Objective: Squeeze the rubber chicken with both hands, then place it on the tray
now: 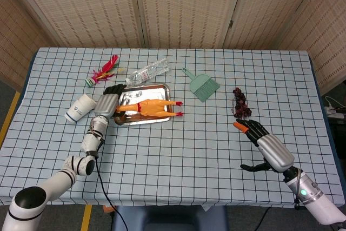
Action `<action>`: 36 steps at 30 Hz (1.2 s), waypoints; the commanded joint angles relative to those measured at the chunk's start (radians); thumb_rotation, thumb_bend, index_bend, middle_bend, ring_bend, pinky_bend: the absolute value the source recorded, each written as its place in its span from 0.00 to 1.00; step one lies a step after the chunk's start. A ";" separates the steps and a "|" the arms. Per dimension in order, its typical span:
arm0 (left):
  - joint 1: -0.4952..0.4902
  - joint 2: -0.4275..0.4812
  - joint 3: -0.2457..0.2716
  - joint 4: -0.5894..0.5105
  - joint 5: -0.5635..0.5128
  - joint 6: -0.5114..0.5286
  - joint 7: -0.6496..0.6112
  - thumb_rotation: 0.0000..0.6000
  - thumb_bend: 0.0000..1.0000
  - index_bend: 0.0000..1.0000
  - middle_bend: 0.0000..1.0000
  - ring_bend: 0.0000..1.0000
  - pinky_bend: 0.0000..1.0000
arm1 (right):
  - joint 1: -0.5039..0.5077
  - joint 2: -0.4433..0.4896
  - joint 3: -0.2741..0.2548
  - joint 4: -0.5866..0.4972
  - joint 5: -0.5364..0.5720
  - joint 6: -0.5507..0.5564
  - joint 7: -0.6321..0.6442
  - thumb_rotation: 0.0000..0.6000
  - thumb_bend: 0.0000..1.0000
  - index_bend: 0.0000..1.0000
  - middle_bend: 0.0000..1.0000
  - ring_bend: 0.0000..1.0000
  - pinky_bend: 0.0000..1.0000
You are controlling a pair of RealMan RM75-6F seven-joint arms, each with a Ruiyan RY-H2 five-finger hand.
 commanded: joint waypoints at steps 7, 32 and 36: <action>0.015 0.134 0.024 -0.177 -0.046 -0.073 0.145 1.00 0.37 0.00 0.00 0.00 0.01 | -0.008 0.007 -0.003 -0.018 -0.012 0.009 -0.005 1.00 0.06 0.00 0.00 0.00 0.00; -0.101 0.472 0.116 -0.641 -0.497 -0.251 0.280 1.00 0.39 0.00 0.00 0.00 0.00 | -0.039 0.047 -0.010 -0.048 -0.037 0.051 0.014 1.00 0.06 0.00 0.00 0.00 0.00; 0.010 0.513 0.069 -0.776 -0.322 -0.060 0.193 1.00 0.38 0.00 0.00 0.00 0.00 | -0.054 0.042 -0.005 -0.044 -0.035 0.071 -0.033 1.00 0.06 0.00 0.00 0.00 0.00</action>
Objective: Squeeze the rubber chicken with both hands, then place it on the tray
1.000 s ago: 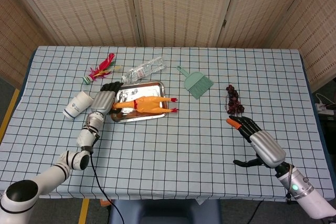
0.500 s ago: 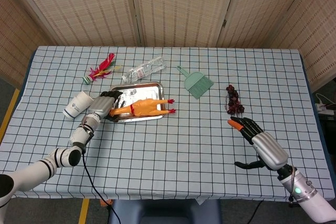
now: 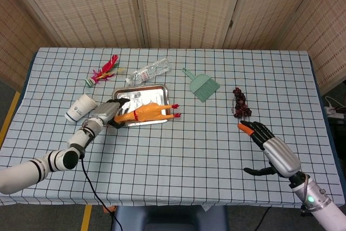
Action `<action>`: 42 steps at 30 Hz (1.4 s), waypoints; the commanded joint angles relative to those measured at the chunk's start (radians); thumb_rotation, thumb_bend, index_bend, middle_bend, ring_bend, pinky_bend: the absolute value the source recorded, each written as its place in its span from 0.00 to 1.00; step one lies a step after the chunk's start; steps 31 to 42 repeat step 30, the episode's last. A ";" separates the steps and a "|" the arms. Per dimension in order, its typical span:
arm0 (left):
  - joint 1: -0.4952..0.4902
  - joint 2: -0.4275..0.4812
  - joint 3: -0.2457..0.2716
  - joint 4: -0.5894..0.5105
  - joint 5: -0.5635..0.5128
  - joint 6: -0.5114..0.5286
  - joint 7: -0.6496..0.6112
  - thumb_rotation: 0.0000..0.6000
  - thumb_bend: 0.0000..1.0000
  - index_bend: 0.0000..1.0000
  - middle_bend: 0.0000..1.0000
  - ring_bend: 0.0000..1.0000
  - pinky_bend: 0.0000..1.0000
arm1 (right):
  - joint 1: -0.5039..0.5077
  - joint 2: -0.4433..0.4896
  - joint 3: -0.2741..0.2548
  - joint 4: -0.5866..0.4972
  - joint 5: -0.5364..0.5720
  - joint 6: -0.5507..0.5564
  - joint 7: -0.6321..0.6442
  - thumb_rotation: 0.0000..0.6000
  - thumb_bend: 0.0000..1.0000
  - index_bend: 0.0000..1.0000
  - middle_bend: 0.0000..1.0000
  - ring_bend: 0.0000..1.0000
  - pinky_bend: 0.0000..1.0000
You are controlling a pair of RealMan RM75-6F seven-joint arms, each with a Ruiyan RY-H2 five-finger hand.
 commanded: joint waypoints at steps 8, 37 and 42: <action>0.423 0.125 0.124 -0.248 0.690 0.710 -0.233 1.00 0.39 0.00 0.00 0.00 0.00 | -0.077 -0.069 0.016 0.011 0.060 0.049 -0.310 1.00 0.06 0.00 0.00 0.00 0.00; 0.760 0.130 0.292 -0.177 0.870 1.021 -0.162 1.00 0.39 0.00 0.00 0.00 0.00 | -0.259 -0.292 0.035 0.156 0.106 0.257 -0.617 1.00 0.06 0.00 0.00 0.00 0.00; 0.760 0.130 0.292 -0.177 0.870 1.021 -0.162 1.00 0.39 0.00 0.00 0.00 0.00 | -0.259 -0.292 0.035 0.156 0.106 0.257 -0.617 1.00 0.06 0.00 0.00 0.00 0.00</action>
